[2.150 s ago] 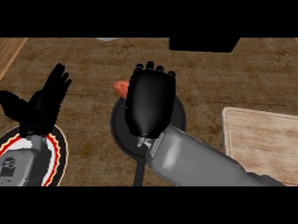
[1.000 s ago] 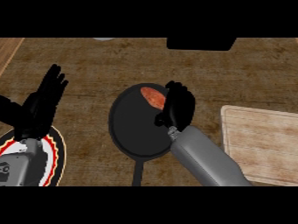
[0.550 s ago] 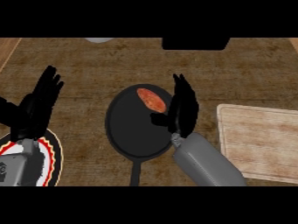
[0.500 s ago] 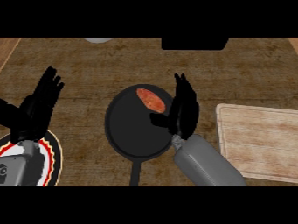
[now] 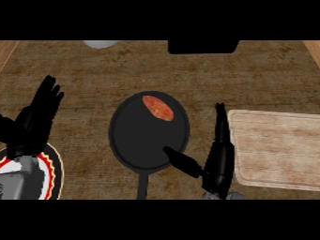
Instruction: Pick the sweet potato from the cutting board and place it in the pan
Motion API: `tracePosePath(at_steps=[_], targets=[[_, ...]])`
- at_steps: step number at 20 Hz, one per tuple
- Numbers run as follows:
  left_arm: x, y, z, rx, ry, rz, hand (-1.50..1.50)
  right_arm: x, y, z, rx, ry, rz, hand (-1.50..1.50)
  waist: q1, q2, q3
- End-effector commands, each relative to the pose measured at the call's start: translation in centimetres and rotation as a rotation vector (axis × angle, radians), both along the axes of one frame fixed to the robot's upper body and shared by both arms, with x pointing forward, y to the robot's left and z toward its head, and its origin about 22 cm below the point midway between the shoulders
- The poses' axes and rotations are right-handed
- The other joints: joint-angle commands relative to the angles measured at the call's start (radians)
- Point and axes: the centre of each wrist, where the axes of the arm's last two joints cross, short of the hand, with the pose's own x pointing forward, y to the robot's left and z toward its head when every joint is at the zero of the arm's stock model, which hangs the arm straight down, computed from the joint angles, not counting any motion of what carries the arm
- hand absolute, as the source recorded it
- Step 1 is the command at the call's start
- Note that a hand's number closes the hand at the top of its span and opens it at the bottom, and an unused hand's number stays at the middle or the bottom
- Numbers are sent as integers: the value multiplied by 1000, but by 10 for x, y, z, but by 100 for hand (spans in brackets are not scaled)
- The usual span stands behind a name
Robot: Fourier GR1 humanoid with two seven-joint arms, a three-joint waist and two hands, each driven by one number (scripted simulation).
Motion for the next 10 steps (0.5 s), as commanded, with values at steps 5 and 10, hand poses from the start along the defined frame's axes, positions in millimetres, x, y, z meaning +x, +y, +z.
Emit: tracePosePath(at_steps=[5, 10], targets=[[-13, 12, 4, -2, -14, 4, 0, -97, -63, 22, 115, -66, 60, -150, 12, 3, 0], [-9, 7, 2, -22, -8, -20, 0, -126, -54, 2, 98, -87, 36, -150, 17, 5, -1]])
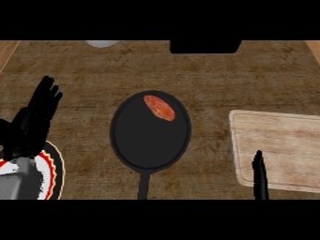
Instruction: Pick the sweet potato from the cutting board and place it in the pan
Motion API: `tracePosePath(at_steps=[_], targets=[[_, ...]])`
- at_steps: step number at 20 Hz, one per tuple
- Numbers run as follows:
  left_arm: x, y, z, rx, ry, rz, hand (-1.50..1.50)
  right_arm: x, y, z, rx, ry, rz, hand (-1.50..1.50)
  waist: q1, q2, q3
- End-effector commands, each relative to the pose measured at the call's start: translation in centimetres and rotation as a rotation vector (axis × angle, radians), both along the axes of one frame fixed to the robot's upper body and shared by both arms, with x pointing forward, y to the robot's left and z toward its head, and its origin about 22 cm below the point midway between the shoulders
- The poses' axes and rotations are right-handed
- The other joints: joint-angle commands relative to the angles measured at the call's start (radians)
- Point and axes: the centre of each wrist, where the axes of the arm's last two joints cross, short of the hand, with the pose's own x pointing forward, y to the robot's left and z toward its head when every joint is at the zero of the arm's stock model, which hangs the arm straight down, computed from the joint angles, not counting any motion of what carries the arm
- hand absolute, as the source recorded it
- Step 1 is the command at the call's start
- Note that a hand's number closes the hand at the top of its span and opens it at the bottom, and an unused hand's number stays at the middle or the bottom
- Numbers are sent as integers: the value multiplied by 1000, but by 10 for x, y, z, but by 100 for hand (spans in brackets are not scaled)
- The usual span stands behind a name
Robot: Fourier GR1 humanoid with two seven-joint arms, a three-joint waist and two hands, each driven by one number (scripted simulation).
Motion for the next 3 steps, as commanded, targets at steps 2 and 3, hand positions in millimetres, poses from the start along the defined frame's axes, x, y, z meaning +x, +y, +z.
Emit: tracePosePath(at_steps=[2, 3], targets=[[-3, 5, -6, 12, -5, -7, 0, -55, 4, -8, 25, -1, -42, -150, 1, 0, -1], [-2, -6, 11, -7, 9, -5, 0, -26, -17, -9, 14, -4, -44, -150, 9, 1, 0]])
